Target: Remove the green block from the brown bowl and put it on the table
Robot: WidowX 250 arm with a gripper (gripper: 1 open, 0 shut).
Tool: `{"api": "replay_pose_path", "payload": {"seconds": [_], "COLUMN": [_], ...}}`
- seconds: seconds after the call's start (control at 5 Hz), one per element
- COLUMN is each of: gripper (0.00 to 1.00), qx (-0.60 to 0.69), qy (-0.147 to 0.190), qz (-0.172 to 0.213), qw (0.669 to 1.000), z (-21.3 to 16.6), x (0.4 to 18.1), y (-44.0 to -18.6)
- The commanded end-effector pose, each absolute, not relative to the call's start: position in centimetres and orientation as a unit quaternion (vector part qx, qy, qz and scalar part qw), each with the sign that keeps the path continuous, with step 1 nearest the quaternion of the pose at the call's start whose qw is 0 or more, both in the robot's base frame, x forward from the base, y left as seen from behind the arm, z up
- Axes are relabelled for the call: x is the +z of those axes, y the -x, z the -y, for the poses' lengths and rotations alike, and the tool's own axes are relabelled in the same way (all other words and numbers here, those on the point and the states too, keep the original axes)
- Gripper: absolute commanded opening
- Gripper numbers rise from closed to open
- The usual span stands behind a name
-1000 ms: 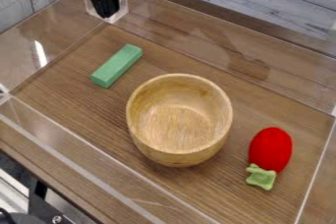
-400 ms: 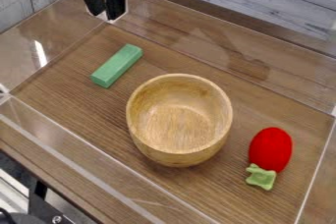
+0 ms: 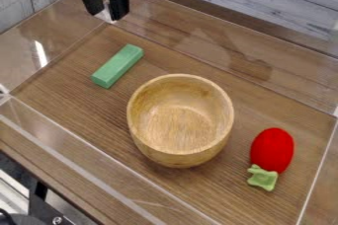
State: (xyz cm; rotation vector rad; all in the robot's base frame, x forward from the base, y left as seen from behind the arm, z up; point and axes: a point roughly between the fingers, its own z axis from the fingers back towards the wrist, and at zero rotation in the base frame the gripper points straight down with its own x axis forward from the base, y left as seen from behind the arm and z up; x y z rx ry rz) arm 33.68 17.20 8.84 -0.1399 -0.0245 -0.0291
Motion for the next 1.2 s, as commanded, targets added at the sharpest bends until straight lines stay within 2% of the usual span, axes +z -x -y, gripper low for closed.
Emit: {"api": "replay_pose_path", "payload": {"seconds": [0.0,0.2,0.4,0.6,0.8,1.0], "gripper": [0.00,1.00,1.00,0.00,1.00,1.00], "qx": [-0.021,-0.024,-0.028,-0.029,-0.030,-0.032], "qy": [0.044,0.042,0.038,0.037,0.034,0.032], "qz": [0.047,0.047,0.046,0.044,0.042,0.041], "qw": [0.998,0.998,0.998,0.998,0.998,0.998], "z": [-17.63,-17.46,-17.24,-17.22,-17.18,-17.07], "x": [11.31,11.31,11.31,11.11,11.02,11.00], "y": [-34.73,-34.84,-34.88,-34.87,-34.93,-34.96]}}
